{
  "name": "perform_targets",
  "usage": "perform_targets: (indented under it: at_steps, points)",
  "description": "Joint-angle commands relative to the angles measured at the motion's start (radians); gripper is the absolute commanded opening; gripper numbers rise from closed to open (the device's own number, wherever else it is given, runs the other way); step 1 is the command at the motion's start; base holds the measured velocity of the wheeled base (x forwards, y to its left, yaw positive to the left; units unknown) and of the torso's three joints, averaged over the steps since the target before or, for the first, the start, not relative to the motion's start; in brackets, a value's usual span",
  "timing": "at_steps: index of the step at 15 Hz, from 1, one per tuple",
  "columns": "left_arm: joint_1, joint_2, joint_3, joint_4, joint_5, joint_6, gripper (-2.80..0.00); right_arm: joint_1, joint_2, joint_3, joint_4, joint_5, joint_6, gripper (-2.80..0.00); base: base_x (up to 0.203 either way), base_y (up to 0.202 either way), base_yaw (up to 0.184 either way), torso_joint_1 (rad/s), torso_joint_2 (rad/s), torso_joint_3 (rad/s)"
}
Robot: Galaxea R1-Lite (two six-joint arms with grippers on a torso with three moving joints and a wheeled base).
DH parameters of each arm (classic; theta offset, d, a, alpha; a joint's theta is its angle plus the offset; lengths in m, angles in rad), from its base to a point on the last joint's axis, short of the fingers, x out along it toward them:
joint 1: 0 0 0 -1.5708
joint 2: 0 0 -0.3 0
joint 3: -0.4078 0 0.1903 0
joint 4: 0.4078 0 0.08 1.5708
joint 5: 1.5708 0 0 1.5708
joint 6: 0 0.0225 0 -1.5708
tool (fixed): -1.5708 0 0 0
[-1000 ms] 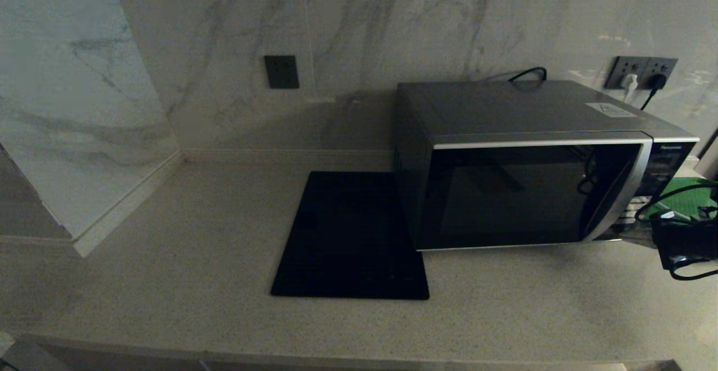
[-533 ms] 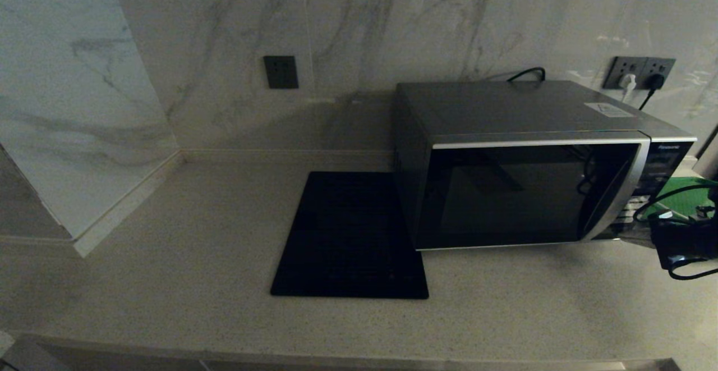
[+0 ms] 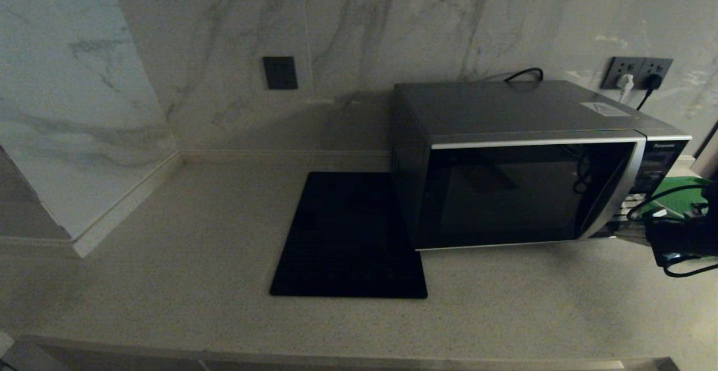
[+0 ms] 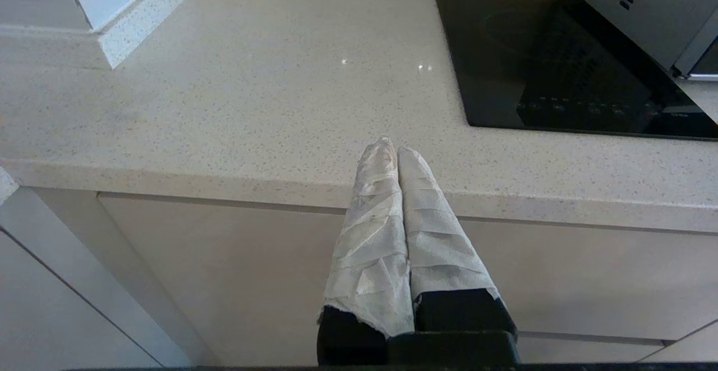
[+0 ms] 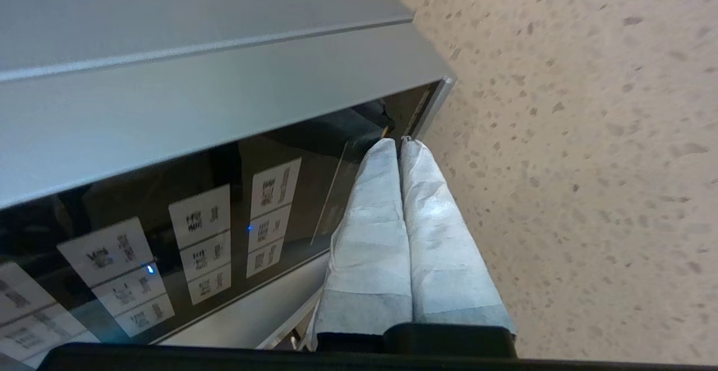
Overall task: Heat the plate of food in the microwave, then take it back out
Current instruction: Open the microwave oven
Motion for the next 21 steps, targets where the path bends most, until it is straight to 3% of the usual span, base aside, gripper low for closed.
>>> perform_targets:
  at_steps: [1,14,18,21]
  points:
    - [0.000,0.000,0.000,0.000,0.000,-0.001,-2.80,0.013,-0.003,-0.006,-0.005,0.007,0.006,-2.80,0.000,0.000,0.000,0.000,0.00,0.000]
    - [0.000,0.000,0.000,0.000,0.000,0.000,-2.80,0.015,0.010,-0.071,-0.006,-0.015,0.022,-2.80,0.000,0.000,0.000,0.000,0.00,0.000]
    - [0.000,0.000,0.000,0.000,0.000,-0.001,-2.80,0.016,0.039,-0.058,-0.113,-0.022,0.106,-2.80,0.000,0.000,0.000,0.000,0.00,0.000]
    - [0.000,0.000,0.000,0.000,0.000,-0.001,-2.80,0.008,0.016,-0.014,-0.116,-0.023,0.100,-2.80,0.000,0.000,0.000,0.000,0.00,0.000]
